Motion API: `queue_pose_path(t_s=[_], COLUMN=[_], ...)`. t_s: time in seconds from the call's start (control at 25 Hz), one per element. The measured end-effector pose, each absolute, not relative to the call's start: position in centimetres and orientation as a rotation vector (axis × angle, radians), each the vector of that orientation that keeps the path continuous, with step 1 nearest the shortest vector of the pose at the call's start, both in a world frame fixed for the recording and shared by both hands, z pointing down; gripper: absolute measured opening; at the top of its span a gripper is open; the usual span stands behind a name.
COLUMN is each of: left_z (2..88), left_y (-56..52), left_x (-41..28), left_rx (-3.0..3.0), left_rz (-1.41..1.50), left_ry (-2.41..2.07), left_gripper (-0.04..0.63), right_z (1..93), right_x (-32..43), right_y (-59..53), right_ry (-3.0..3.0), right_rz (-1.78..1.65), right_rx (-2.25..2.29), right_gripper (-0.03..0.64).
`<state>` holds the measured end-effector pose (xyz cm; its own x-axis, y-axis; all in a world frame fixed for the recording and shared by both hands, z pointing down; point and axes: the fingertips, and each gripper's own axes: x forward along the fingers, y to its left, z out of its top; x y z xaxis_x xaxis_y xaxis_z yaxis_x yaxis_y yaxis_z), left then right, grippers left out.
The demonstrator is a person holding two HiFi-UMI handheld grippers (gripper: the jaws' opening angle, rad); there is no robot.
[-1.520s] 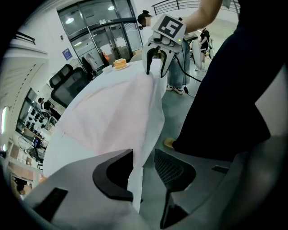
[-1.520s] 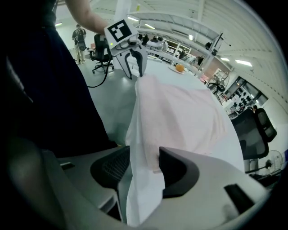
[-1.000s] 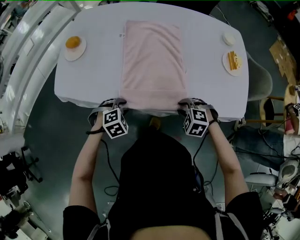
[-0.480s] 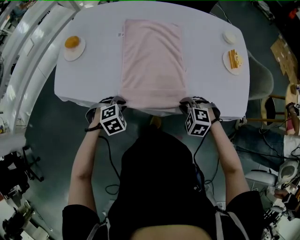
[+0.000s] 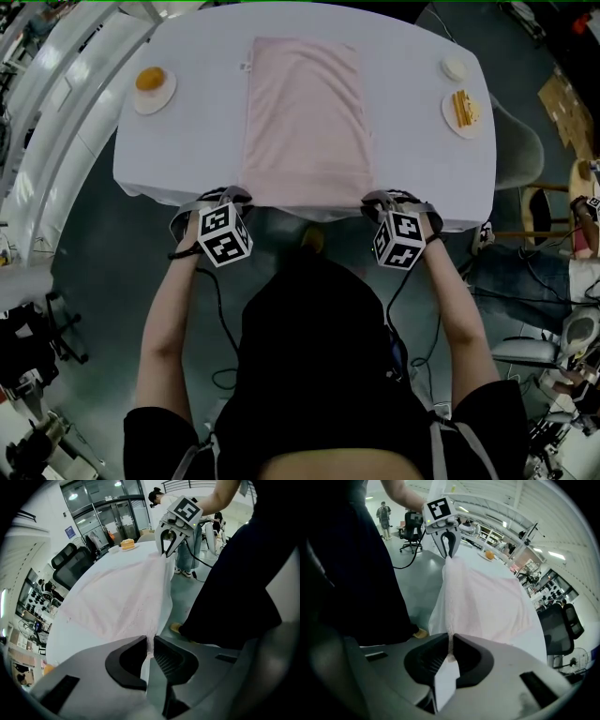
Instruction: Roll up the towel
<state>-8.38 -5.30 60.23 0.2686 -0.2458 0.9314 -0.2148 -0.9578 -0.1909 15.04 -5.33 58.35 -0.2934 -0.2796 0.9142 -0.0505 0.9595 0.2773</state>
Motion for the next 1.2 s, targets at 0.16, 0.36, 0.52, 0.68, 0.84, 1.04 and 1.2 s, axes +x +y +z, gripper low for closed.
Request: queue_pose_path(t_s=[0.16, 0.36, 0.52, 0.68, 0.84, 1.04, 1.2], left_z=[60.0, 60.0, 60.3, 59.7, 58.5, 56.9, 56.3], left_y=[-3.3, -0.6, 1.3, 1.6, -0.2, -3.5, -6.5], left_x=[-8.6, -8.9, -8.9, -9.0, -9.0, -9.2, -9.1], left_rx=[-2.476, -2.475, -2.476, -2.488, -2.502, -2.493, -2.485], left_rz=[-1.827, -1.829, -1.823, -1.799, -1.757, -1.719, -1.707], left_ry=[0.435, 0.403, 0.379, 0.402, 0.459, 0.524, 0.574], left_gripper=[0.048, 0.048, 0.048, 0.048, 0.048, 0.048, 0.048], right_z=[57.9, 57.8, 58.0, 57.4, 56.4, 54.7, 54.3], right_x=[14.8, 14.5, 14.5, 14.4, 14.3, 14.1, 14.3], right_y=[-3.5, -0.8, 1.2, 1.4, -0.5, -4.0, -6.8], right_ry=[-1.861, -1.856, -1.855, -1.865, -1.879, -1.896, -1.886], right_rz=[-0.228, -0.217, -0.208, -0.205, -0.208, -0.223, -0.233], right_rx=[0.249, 0.244, 0.228, 0.236, 0.263, 0.317, 0.324], right_gripper=[0.034, 0.034, 0.034, 0.034, 0.034, 0.035, 0.035])
